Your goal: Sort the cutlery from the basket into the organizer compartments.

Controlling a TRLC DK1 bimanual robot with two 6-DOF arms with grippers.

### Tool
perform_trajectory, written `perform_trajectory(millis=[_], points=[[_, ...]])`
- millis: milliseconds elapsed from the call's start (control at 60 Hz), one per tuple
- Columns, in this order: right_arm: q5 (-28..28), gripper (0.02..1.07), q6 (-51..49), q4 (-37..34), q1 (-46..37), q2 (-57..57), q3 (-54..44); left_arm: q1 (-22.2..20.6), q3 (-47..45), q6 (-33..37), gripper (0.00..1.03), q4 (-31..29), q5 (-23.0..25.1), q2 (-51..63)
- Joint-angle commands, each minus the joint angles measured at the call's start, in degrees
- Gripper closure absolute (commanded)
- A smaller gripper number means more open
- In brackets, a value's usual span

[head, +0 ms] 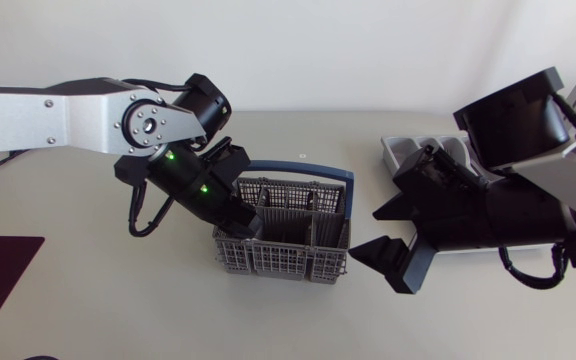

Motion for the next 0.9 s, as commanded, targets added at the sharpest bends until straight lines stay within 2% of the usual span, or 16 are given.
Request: perform_trajectory(millis=[0, 650, 733, 883], points=[[0.1, 0.11, 0.2, -0.5, 1.8, 0.6, -0.3, -0.3, 1.4, -1.1, 0.76, 0.0, 0.1, 1.2], [2.2, 0.1, 1.6, 0.7, 5.2, 2.2, -1.0, 0.2, 3.0, -0.8, 0.79, -2.9, -1.1, 2.8], [2.2, 0.1, 1.6, 0.6, 5.4, 2.3, -0.9, 0.2, 3.4, -0.8, 0.83, -3.6, -1.1, 3.5], [3.0, 0.1, 1.6, 0.6, 6.0, 2.3, -0.9, 0.0, 3.9, -0.7, 0.84, -4.3, -1.2, 4.1]])
